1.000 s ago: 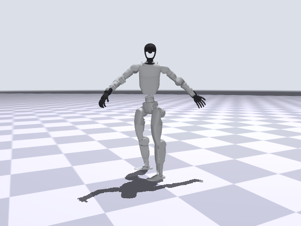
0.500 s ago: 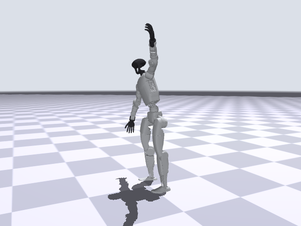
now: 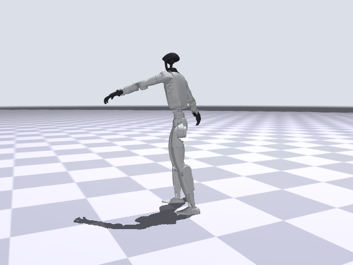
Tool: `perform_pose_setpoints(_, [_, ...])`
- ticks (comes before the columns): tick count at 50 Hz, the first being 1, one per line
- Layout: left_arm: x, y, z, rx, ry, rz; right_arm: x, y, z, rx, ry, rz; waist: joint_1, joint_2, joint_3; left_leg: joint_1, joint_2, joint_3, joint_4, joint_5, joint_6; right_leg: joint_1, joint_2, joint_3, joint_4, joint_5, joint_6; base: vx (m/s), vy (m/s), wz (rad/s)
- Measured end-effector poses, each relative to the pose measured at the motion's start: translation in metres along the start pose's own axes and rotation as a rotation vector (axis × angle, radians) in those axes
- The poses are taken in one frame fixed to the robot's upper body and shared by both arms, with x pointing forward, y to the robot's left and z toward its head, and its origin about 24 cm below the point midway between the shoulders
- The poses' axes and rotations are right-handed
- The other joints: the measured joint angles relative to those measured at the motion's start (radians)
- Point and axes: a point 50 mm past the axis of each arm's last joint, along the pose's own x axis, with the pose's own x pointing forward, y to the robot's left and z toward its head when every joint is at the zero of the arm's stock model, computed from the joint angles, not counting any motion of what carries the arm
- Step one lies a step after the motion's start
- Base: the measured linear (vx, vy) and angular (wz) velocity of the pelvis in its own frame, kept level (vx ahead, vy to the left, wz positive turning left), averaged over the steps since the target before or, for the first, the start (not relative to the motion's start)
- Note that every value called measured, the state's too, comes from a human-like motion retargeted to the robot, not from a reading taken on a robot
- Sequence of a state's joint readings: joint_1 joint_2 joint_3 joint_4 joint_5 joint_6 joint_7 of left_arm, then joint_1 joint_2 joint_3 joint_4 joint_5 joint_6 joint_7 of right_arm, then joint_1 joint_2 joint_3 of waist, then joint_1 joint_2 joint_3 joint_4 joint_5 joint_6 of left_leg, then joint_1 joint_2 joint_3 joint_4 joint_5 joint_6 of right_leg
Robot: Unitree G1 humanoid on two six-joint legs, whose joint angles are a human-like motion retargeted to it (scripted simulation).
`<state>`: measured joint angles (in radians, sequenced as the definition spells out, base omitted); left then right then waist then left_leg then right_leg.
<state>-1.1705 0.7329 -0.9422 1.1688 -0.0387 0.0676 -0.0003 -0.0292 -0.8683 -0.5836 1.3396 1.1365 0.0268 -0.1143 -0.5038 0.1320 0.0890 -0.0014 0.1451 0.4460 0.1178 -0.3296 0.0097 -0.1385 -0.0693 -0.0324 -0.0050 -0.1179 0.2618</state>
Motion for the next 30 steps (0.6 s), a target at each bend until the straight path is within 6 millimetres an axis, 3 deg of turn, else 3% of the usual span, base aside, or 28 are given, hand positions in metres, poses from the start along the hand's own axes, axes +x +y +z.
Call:
perform_pose_setpoints(3, [-0.004,-0.078,0.017,0.023,-0.052,-0.204,-0.002,0.012,0.02,0.0,-0.074,0.064,-0.018,-0.041,-0.001,0.011,0.006,0.021,0.0,-0.002,0.002,0.0,0.011,0.019,-0.003,0.008,0.0,-0.02,-0.01,-0.39])
perform_pose_setpoints(6, [-0.02,-0.139,0.029,0.002,-0.117,-0.342,-0.006,0.025,0.044,-0.042,-0.184,0.123,-0.019,-0.091,-0.006,0.017,0.004,0.033,0.001,-0.006,0.007,0.001,0.011,0.031,-0.006,0.013,0.0,-0.02,0.04,-0.24])
perform_pose_setpoints(10, [-0.048,-0.197,0.023,-0.105,-0.129,-0.43,-0.019,0.044,0.086,-0.09,-0.365,0.177,0.005,-0.164,-0.02,0.019,-0.004,0.036,0.004,-0.012,0.017,0.002,0.002,0.037,-0.008,0.017,0.0,-0.03,0.07,-0.07])
perform_pose_setpoints(13, [-0.071,-0.226,-0.006,-0.222,-0.048,-0.458,-0.034,0.057,0.124,-0.099,-0.507,0.204,0.042,-0.22,-0.035,0.016,-0.009,0.029,0.005,-0.017,0.023,0.003,-0.006,0.031,-0.009,0.019,0.0,-0.04,0.07,0.09])
perform_pose_setpoints(17, [-0.107,-0.253,-0.067,-0.378,0.163,-0.482,-0.062,0.074,0.18,-0.097,-0.683,0.228,0.108,-0.294,-0.058,0.006,-0.011,0.009,0.004,-0.02,0.026,0.003,-0.012,0.012,-0.009,0.021,0.0,-0.04,0.05,0.24])
perform_pose_setpoints(21, [-0.149,-0.264,-0.138,-0.457,0.443,-0.479,-0.1,0.089,0.237,-0.079,-0.847,0.249,0.191,-0.369,-0.079,-0.008,-0.008,-0.023,0.001,-0.02,0.024,0.005,-0.013,-0.02,-0.006,0.02,0.0,-0.03,0.03,0.39])
perform_pose_setpoints(25, [-0.191,-0.26,-0.201,-0.453,0.718,-0.444,-0.15,0.103,0.288,-0.049,-1.004,0.285,0.288,-0.441,-0.092,-0.027,-0.01,-0.064,-0.002,-0.018,0.027,0.004,-0.021,-0.061,0.001,0.013,0.0,-0.01,0.04,0.54])
perform_pose_setpoints(30, [-0.22,-0.241,-0.245,-0.469,0.933,-0.353,-0.211,0.111,0.333,-0.092,-1.17,0.329,0.445,-0.53,-0.075,-0.056,-0.029,-0.126,-0.002,-0.018,0.037,0.003,-0.049,-0.118,0.019,-0.006,0.0,0.01,0.09,0.66])
